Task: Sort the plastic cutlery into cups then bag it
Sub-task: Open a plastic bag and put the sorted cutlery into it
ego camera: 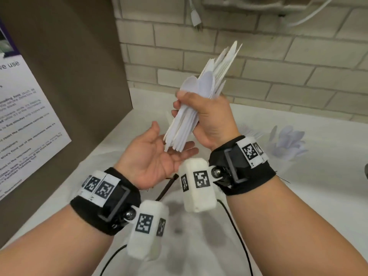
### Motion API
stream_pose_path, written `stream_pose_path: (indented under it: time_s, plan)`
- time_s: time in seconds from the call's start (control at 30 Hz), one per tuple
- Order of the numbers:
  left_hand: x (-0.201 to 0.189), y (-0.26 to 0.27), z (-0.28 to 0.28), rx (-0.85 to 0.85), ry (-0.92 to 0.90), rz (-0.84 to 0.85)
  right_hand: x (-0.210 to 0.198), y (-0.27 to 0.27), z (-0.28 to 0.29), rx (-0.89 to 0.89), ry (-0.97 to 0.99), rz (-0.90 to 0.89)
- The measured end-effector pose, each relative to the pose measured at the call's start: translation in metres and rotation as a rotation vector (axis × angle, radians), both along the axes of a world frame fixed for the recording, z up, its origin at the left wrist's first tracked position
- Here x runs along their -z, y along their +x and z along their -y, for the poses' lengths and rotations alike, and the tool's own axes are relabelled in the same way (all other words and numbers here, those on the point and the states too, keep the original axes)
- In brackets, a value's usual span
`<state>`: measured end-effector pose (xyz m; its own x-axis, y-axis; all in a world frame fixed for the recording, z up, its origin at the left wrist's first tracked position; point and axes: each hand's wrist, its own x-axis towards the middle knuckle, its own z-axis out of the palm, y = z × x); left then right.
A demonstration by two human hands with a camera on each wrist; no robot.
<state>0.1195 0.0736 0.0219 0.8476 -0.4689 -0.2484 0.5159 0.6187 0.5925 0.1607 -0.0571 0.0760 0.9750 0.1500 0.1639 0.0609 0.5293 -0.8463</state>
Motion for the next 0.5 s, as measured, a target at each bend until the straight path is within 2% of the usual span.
stream_pose_path:
  time_s: [0.1,0.23,0.37,0.43,0.5]
  plan:
    - [0.002,0.005,0.01,-0.012,-0.204,-0.082,0.018,-0.003,-0.004,0.052,-0.204,0.128]
    - [0.009,0.002,0.015,-0.056,-0.172,-0.012,0.041,-0.009,-0.008,0.055,-0.368,0.132]
    - [0.013,-0.001,0.011,-0.067,-0.008,0.109,0.047,-0.013,-0.008,-0.046,-0.319,0.066]
    - [0.009,0.0,0.004,-0.151,0.159,0.286,0.046,-0.015,-0.006,-0.148,-0.291,0.045]
    - [-0.001,-0.001,-0.004,-0.158,0.353,0.474,0.048,-0.019,-0.008,-0.226,-0.329,0.046]
